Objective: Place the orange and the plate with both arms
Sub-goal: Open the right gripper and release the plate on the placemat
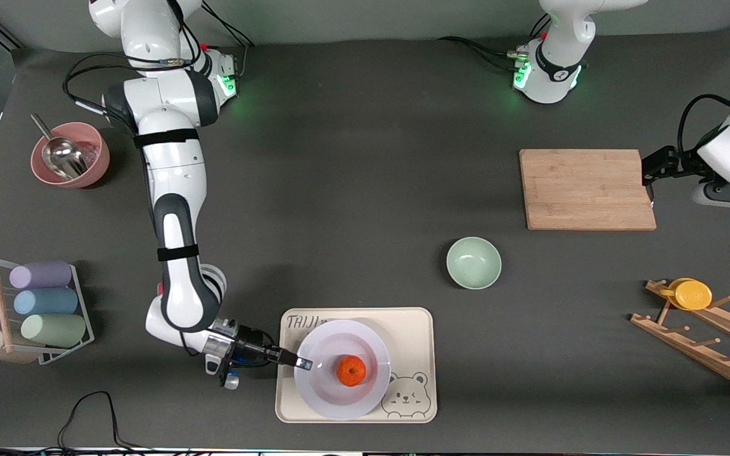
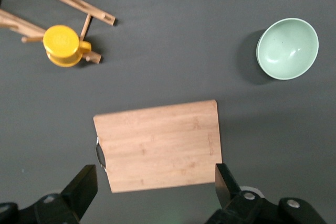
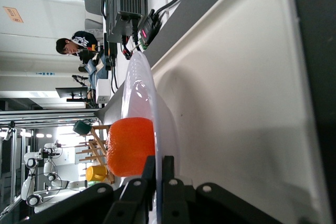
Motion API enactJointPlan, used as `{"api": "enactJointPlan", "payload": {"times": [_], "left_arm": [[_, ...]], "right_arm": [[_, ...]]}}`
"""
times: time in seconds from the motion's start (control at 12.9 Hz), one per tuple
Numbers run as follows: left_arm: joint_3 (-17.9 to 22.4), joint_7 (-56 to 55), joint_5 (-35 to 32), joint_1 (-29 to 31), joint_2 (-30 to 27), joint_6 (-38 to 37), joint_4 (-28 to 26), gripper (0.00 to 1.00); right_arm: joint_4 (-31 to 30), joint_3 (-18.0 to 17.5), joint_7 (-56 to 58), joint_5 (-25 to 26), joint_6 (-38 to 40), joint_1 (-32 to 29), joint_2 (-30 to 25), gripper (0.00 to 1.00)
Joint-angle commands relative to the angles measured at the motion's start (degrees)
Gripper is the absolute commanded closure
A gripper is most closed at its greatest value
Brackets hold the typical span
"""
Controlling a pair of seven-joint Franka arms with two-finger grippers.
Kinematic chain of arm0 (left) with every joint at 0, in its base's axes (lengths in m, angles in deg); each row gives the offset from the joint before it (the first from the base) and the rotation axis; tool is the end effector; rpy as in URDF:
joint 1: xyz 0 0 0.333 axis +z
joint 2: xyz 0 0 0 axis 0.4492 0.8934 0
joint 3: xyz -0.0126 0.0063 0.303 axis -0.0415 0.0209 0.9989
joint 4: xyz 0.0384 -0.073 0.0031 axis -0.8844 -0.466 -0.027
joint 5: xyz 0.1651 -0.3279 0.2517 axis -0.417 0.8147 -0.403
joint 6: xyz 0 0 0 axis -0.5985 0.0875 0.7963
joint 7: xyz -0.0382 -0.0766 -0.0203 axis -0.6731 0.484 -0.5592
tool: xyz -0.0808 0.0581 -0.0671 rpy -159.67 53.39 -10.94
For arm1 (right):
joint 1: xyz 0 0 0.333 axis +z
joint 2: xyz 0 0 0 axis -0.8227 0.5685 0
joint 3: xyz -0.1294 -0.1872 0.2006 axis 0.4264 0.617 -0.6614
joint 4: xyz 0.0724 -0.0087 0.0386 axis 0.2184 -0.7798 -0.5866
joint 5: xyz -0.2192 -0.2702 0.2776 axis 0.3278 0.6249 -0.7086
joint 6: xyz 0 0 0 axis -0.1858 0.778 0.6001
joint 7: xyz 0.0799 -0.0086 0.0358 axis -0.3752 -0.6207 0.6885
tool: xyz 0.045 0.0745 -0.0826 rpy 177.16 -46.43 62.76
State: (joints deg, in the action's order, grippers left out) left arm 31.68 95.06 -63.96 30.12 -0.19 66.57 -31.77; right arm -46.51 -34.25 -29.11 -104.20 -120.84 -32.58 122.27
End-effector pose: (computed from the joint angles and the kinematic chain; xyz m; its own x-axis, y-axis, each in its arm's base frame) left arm 0.5890 -0.0015 0.5390 0.9880 -0.1260 -0.0897 -0.1286 -0.9914 -0.0242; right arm 0.8043 0.2333 0.0777 0.9488 -0.3114 0.0528 -0.0809 -0.4013 -0.9124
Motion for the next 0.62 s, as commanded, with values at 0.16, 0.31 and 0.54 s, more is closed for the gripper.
{"api": "enactJointPlan", "payload": {"times": [0.16,0.31,0.54], "left_arm": [[0.6,-3.5,0.4,-0.6,-0.8,-3.3,3.6,0.0],[0.4,-3.7,0.8,-0.8,-0.7,-3.0,3.5,0.0],[0.1,-2.7,0.7,-0.7,-0.9,-2.7,3.7,0.0]], "right_arm": [[3.2,-2.1,-1.8,1.2,-2.1,-0.4,2.0,1.0],[3.3,-2.1,-1.7,1.2,-2.1,-0.4,2.2,1.0],[3.3,-1.9,-0.1,1.4,-2.1,-0.4,2.3,0.51]]}}
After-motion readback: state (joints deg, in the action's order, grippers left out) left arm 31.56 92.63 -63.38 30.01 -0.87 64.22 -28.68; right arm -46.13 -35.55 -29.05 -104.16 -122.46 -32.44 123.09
